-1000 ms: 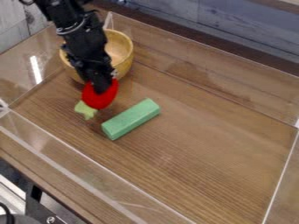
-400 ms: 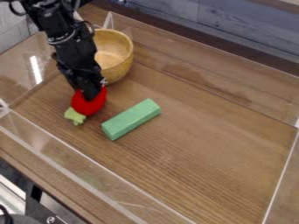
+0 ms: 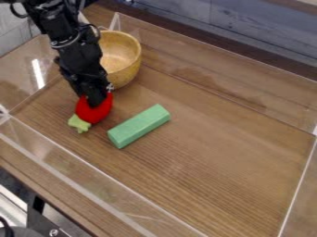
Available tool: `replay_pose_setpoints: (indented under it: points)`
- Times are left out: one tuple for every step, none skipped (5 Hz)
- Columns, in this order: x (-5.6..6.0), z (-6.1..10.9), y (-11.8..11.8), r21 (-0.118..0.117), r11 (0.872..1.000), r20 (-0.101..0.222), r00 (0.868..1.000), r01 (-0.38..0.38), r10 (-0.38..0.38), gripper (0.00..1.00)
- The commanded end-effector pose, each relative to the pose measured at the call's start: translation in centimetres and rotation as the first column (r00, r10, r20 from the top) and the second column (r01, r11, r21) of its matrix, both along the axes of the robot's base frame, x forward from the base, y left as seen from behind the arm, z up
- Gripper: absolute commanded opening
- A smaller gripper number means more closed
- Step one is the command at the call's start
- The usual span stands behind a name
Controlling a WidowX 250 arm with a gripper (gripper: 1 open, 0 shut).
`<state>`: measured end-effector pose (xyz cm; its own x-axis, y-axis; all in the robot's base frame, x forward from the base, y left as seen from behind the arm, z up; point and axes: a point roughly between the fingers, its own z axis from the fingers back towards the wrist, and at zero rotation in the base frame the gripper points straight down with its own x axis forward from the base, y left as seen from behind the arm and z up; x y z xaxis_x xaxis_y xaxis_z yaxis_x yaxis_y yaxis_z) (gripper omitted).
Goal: Move the red object to the left side of the table
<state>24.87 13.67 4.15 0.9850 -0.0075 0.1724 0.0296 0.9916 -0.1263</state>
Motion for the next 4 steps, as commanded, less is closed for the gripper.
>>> replay_pose_setpoints:
  points:
    - [0.35, 0.90, 0.74, 0.021, 1.000, 0.021, 1.000, -0.013, 0.013, 0.00]
    - [0.26, 0.87, 0.70, 0.018, 1.000, 0.014, 1.000, -0.019, 0.019, 0.00]
    - [0.18, 0.79, 0.68, 0.015, 1.000, 0.007, 1.000, -0.024, 0.024, 0.00]
    - [0.09, 0.72, 0.65, 0.013, 0.999, -0.001, 1.000, -0.030, 0.030, 0.00]
